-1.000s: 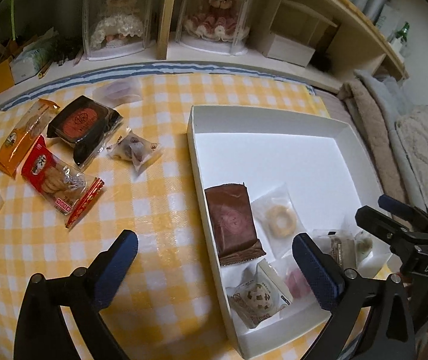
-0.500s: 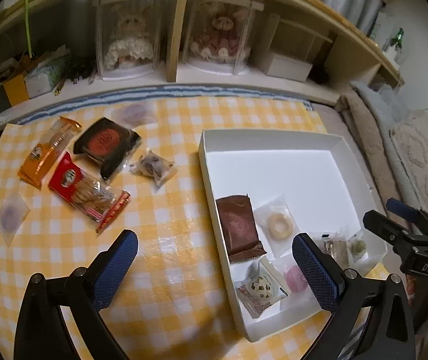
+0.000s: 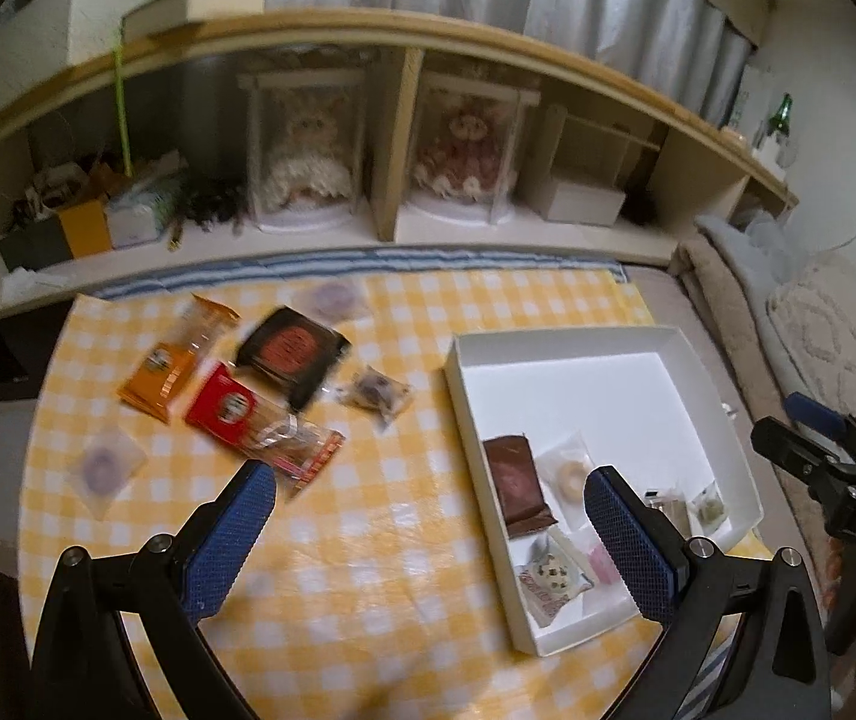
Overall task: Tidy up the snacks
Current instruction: 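Withdraw both tools from the tray back toward the snack pile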
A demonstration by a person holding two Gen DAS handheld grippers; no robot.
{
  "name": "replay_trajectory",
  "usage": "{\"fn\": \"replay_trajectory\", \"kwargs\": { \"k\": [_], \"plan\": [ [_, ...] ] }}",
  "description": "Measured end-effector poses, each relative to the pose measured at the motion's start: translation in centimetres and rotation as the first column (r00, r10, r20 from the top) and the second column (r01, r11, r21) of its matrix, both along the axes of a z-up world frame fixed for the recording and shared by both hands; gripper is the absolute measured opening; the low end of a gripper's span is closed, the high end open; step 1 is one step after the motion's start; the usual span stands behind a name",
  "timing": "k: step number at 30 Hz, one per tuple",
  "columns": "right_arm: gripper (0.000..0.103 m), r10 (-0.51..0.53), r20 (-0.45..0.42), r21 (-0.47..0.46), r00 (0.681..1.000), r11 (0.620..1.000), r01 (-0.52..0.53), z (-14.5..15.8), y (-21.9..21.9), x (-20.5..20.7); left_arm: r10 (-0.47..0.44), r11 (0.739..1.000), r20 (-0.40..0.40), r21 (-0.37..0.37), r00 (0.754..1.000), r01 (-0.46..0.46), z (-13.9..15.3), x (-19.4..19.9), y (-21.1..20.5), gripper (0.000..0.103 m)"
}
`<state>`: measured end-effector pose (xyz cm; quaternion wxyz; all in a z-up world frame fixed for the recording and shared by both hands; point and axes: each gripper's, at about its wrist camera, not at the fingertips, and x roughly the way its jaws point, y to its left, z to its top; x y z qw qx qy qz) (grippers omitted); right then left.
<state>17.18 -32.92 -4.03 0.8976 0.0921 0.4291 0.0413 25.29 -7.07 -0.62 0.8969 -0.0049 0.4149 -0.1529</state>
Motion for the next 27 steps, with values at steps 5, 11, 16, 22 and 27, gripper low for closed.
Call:
{"fn": "replay_trajectory", "kwargs": {
  "k": [5,11,16,22,27],
  "plan": [
    [0.103,0.023,0.04,0.001,0.999,1.0,-0.024,1.1,1.7,-0.2,0.009,1.0,0.036,0.006,0.999,-0.009,1.6,-1.7,2.6,0.103],
    [0.103,0.066,0.07,0.011,0.995,0.998,-0.067,1.6,4.4,-0.3,0.031,1.0,0.076,-0.002,0.997,-0.031,3.1,-3.0,6.3,0.103],
    [0.103,0.098,0.088,0.022,0.991,0.995,-0.1,1.7,6.5,-0.3,0.074,0.997,0.088,-0.015,0.993,-0.073,3.0,-3.4,9.4,0.103],
    [0.103,0.166,0.101,0.035,0.981,0.985,-0.17,1.4,10.1,0.3,0.127,0.992,0.097,-0.027,0.987,-0.125,2.8,-2.5,13.4,0.103],
    [0.103,0.208,0.072,0.049,0.976,0.976,-0.211,0.3,12.6,1.6,0.166,0.986,0.107,-0.013,0.98,-0.166,1.6,-0.8,16.5,0.103]
  ]
}}
